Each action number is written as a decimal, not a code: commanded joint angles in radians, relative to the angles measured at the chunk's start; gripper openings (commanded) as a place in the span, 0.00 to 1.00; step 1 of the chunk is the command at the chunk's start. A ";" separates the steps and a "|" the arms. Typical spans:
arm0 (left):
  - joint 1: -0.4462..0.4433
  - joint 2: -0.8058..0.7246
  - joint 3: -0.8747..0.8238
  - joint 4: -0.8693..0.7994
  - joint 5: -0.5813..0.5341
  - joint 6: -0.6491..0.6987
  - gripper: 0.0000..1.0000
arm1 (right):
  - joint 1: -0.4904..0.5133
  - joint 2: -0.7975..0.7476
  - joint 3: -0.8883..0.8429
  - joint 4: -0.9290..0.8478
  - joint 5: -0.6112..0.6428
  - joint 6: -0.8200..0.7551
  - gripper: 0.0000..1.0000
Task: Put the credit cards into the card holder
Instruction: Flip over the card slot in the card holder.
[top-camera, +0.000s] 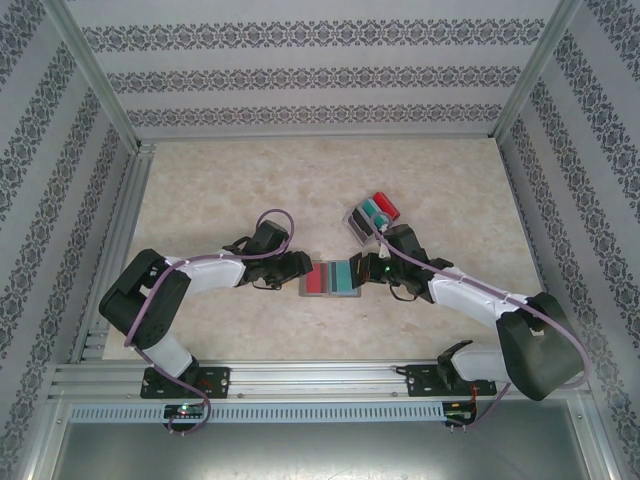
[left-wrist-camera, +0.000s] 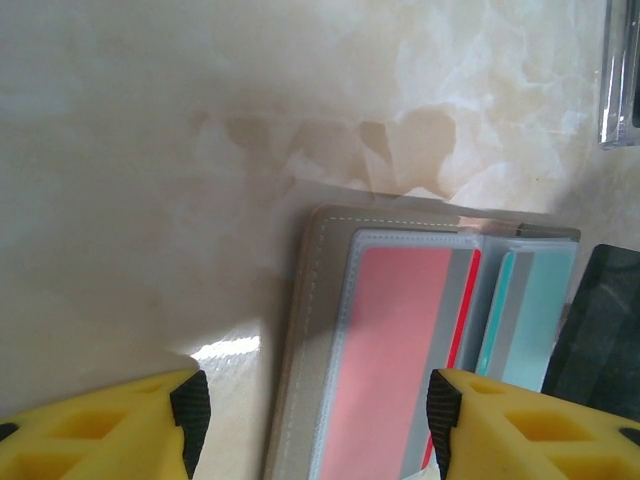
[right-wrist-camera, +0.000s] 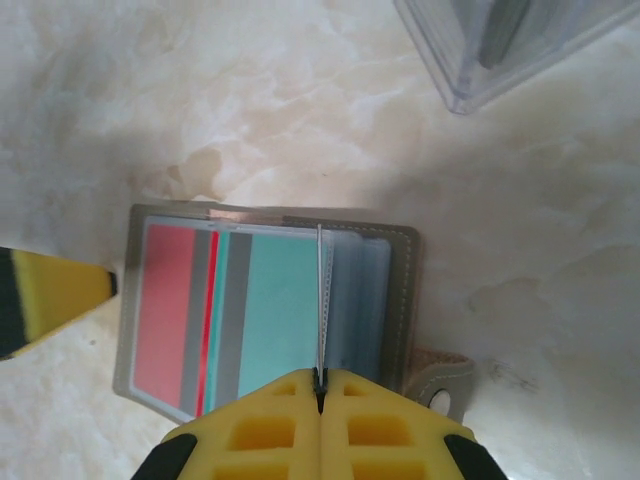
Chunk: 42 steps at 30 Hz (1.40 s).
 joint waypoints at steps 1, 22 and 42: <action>-0.045 0.065 0.006 0.061 0.048 0.004 0.63 | 0.018 -0.004 0.060 -0.009 -0.060 0.016 0.00; -0.050 0.028 -0.015 0.076 0.021 -0.009 0.53 | 0.105 0.084 0.175 0.017 -0.089 0.098 0.00; -0.050 -0.157 -0.111 0.002 -0.169 -0.065 0.54 | 0.091 0.071 0.158 0.008 -0.014 0.134 0.00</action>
